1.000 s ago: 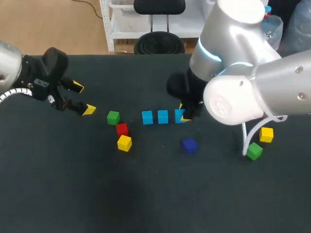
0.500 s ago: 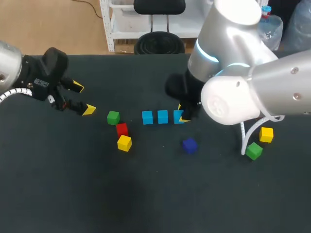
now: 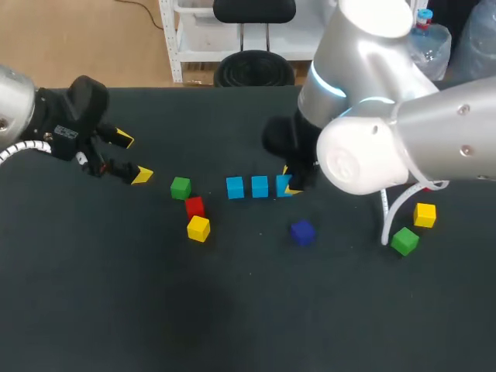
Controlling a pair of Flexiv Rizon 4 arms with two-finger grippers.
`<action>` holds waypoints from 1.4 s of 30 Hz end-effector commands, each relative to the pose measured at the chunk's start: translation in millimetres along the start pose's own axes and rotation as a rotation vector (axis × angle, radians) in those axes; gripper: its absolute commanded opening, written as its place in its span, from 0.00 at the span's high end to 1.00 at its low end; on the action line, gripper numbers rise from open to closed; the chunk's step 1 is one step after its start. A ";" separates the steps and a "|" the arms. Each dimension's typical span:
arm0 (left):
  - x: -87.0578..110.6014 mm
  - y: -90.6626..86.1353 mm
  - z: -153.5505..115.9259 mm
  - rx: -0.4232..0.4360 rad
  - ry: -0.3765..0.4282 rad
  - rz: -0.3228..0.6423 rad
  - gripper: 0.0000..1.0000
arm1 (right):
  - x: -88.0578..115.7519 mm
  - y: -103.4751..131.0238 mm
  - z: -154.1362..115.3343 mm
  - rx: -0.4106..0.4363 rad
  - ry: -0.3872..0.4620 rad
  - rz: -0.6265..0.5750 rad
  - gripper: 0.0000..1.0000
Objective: Place the blue cubes, place green cubes on the blue cubes, place the yellow cubes on the green cubes, then place the red cubes on the yellow cubes, and place purple cube on the red cubes.
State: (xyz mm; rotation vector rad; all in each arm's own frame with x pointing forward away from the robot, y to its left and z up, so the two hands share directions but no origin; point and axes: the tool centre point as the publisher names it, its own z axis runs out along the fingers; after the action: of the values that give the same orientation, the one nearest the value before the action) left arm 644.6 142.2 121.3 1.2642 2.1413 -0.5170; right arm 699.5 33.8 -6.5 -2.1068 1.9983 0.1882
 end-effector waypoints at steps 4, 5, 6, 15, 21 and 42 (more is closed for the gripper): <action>1.8 0.1 -0.5 0.001 -0.007 0.003 0.00 | -1.1 -2.0 1.3 -0.009 -0.001 -0.003 1.00; 1.8 0.1 -0.5 0.001 -0.007 0.003 0.00 | -1.1 -2.0 1.3 -0.010 0.000 -0.003 1.00; 1.8 0.1 -0.5 0.001 -0.007 0.003 0.00 | -1.1 -1.9 1.4 -0.010 0.001 -0.003 1.00; 1.8 0.1 -0.5 0.001 -0.007 0.003 0.00 | 0.7 -2.2 1.4 -0.011 -0.001 0.002 1.00; 1.8 0.1 -0.5 0.001 -0.007 0.003 0.00 | 0.9 -2.6 1.7 -0.013 -0.004 0.002 1.00; 1.8 0.1 -0.5 0.001 -0.007 0.003 0.00 | 1.6 -4.6 1.8 -0.026 -0.004 -0.001 0.00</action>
State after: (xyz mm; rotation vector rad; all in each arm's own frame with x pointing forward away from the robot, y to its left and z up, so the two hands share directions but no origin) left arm 644.6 142.2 121.3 1.2642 2.1413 -0.5170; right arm 702.0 32.9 -8.7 -2.1175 2.0035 0.2108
